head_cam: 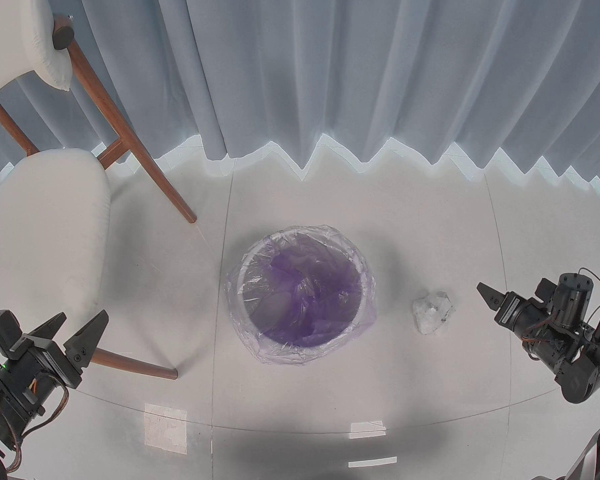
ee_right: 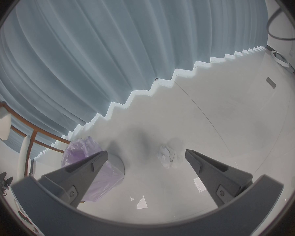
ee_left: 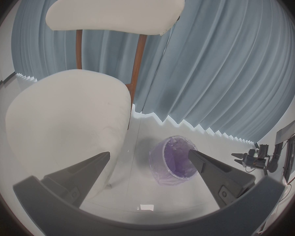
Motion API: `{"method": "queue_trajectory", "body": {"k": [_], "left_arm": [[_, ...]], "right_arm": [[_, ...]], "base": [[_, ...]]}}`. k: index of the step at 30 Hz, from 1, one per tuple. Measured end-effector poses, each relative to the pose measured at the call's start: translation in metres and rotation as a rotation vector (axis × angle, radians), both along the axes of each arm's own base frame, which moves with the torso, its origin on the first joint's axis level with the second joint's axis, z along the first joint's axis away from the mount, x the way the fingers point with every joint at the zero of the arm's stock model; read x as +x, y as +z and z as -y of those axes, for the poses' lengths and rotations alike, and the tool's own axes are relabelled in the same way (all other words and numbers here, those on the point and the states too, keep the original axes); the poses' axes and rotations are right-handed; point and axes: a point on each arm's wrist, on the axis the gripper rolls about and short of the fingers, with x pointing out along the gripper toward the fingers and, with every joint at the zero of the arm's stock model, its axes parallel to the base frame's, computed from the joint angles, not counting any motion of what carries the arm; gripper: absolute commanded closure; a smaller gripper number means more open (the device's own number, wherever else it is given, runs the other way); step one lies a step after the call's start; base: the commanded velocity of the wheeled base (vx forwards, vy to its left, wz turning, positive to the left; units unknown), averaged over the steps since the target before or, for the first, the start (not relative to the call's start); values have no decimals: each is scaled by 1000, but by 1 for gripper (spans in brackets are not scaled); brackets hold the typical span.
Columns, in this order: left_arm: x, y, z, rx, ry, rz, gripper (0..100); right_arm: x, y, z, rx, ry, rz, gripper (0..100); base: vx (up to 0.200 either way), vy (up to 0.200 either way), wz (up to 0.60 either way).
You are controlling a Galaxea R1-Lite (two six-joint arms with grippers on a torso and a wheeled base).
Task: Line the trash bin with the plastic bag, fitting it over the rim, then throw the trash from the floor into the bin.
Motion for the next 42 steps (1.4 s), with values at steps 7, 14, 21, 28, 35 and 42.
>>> {"method": "queue_trajectory", "body": {"k": [7, 14, 21, 28, 35, 42], "left_arm": [[4, 0, 1, -19, -13, -25, 0], [12, 4, 2, -22, -10, -32, 0], [21, 10, 4, -25, -5, -24, 0], [30, 13, 4, -25, 1, -26, 0], [38, 13, 3, -9, -9, -54, 0], [49, 19, 3, 30, 7, -129, 0]], "right_arm": [[44, -8, 2, -31, 54, -111, 0], [101, -1, 5, -86, 105, -104, 0], [159, -11, 12, -192, 166, -102, 0], [209, -29, 16, -233, 199, -143, 0], [243, -56, 23, -240, 208, -224, 0], [257, -84, 29, -246, 215, -304, 0]], "base": [[-200, 0, 0], [0, 0, 0], [0, 0, 0], [0, 0, 0], [0, 0, 0], [86, 86, 0]]}}
